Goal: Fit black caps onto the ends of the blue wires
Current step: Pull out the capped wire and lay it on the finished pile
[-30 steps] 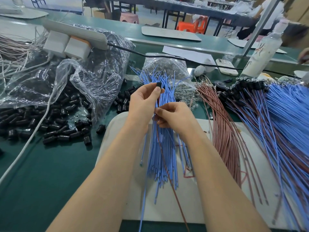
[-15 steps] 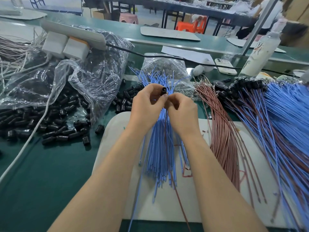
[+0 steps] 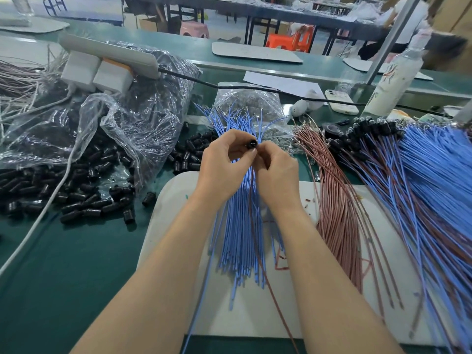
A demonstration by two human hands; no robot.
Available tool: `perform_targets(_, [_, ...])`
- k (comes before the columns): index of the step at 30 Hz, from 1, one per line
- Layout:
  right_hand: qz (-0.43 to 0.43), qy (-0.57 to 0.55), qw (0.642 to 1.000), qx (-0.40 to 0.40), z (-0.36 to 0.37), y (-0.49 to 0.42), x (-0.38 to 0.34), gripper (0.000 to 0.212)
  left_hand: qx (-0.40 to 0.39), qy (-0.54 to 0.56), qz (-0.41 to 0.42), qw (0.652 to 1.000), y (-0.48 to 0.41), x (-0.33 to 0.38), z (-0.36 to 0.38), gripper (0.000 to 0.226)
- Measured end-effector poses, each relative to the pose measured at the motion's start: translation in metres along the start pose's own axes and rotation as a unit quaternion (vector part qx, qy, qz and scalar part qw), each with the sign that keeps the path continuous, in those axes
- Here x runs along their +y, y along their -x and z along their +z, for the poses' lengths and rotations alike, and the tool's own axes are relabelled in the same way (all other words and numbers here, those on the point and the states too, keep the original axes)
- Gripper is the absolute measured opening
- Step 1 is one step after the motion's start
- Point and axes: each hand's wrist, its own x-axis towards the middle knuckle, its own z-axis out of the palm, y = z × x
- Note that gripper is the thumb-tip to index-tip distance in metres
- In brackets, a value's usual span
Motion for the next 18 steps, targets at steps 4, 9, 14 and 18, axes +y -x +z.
perform_targets(4, [-0.001, -0.003, 1.0, 0.006, 0.0001, 0.0005, -0.0011, 0.012, -0.008, 0.009, 0.001, 1.0, 0.0005, -0.0002, -0.0004, 0.02])
perform_targets(9, [0.006, -0.001, 1.0, -0.002, 0.0012, 0.0004, -0.0014, 0.012, -0.011, -0.012, -0.003, 1.0, -0.0002, -0.0023, -0.0002, 0.016])
perform_targets(14, [0.009, 0.011, 1.0, 0.006, 0.0018, -0.0002, 0.0, 0.01, -0.012, -0.015, -0.016, 1.0, 0.0004, -0.0017, 0.0012, 0.018])
perform_targets(18, [0.009, 0.003, 1.0, 0.007, 0.0013, -0.0002, -0.0004, 0.007, -0.008, -0.005, -0.015, 1.0, 0.001, 0.0004, 0.0022, 0.018])
